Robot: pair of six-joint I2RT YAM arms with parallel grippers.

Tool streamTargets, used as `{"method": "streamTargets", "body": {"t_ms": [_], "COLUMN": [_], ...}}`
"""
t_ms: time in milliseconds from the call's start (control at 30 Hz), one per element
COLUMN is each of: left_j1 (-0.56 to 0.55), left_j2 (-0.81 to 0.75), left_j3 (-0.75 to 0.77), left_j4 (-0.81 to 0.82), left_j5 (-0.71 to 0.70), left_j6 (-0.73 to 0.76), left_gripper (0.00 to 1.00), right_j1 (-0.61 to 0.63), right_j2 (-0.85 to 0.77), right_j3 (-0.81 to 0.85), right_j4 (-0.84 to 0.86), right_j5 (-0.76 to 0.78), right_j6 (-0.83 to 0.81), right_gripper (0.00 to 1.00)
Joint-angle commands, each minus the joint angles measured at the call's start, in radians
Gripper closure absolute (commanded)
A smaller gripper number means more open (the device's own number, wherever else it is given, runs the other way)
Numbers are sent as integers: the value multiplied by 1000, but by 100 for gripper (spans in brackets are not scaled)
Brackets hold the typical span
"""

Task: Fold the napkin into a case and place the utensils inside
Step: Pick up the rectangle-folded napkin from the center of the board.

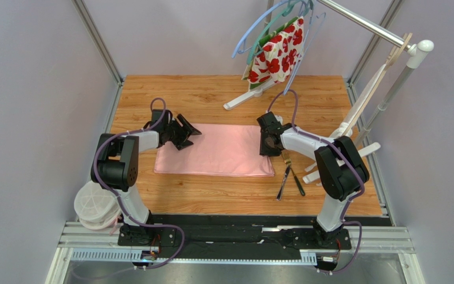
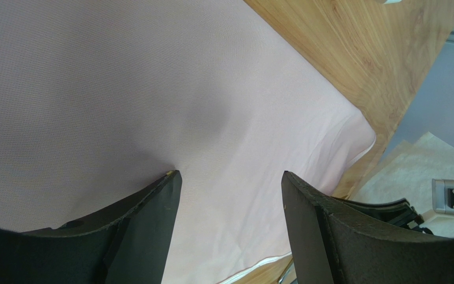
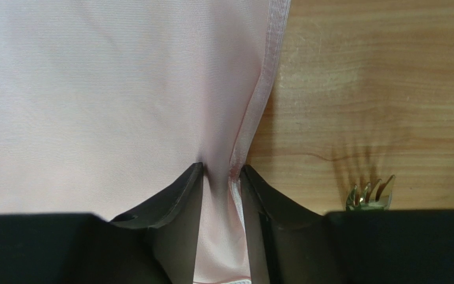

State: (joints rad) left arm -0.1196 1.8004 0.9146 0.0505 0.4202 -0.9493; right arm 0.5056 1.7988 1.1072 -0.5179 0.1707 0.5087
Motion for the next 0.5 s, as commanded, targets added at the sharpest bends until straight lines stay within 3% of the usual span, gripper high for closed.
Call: {"method": "streamTargets", "body": {"t_ms": [0, 133, 167, 200, 367, 467], "left_j1": [-25, -51, -55, -61, -184, -273], "left_j2": [-15, -88, -117, -133, -242, -231], "left_j3": [-39, -17, -5, 0, 15, -6], "left_j4": [-86, -133, -144, -159, -219, -152], "left_j5": [-93, -116, -115, -104, -149, -132], "left_j6": [44, 95, 110, 121, 179, 134], "left_gripper": [25, 24, 24, 24, 25, 27], "right_j1": [10, 8, 8, 8, 8, -2], "right_j2": [82, 48, 39, 36, -15, -87], "right_j3": [-69, -78, -75, -69, -53, -53], "right_j4": [79, 113, 119, 124, 98, 72], "right_j5": [-33, -36, -40, -59, -62, -43], "right_j6": [24, -22, -41, -53, -98, -121], "right_gripper": [71, 86, 98, 100, 100, 100]}}
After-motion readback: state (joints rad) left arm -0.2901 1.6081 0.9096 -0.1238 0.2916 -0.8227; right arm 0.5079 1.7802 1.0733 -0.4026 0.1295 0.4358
